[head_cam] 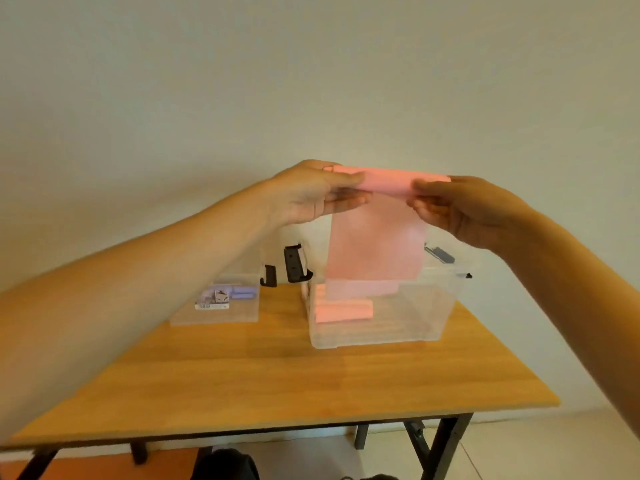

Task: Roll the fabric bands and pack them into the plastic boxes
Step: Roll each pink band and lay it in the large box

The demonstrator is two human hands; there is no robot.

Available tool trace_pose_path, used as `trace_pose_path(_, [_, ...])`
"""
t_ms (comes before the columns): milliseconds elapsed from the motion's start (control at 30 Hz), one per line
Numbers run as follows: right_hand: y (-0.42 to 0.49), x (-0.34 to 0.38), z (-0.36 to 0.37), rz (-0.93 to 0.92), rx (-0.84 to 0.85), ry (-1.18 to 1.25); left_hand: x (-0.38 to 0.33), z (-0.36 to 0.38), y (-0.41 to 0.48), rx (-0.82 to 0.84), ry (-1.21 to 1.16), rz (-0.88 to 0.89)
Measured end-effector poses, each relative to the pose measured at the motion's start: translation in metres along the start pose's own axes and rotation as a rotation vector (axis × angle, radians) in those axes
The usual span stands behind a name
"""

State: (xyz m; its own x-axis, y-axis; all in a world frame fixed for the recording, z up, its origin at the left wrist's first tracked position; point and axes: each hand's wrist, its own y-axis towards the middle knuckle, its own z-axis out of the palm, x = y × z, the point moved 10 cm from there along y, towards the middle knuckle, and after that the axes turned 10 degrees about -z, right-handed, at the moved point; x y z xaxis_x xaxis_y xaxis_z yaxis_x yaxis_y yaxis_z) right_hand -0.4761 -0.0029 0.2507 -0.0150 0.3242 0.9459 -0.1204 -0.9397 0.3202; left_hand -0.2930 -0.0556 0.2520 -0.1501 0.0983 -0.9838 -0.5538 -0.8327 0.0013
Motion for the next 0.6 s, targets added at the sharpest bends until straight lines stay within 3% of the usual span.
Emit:
trace_pose_path(133, [0.025,0.042,-0.010,-0.143,-0.070,-0.341,-0.032,-0.002,0.007,0.026,0.077,-0.010])
trace_pose_path(233, [0.036,0.069,-0.004,-0.273,-0.093,-0.444,-0.055,-0.015,0.012,-0.090,0.327,0.026])
trace_pose_path(367, [0.052,0.084,0.006,-0.348,-0.079,-0.414,-0.083,-0.031,0.019,-0.237,0.495,0.106])
trace_pose_path(600, [0.081,0.084,0.013,-0.394,-0.031,-0.138,-0.126,-0.036,0.028,-0.249,0.617,0.361])
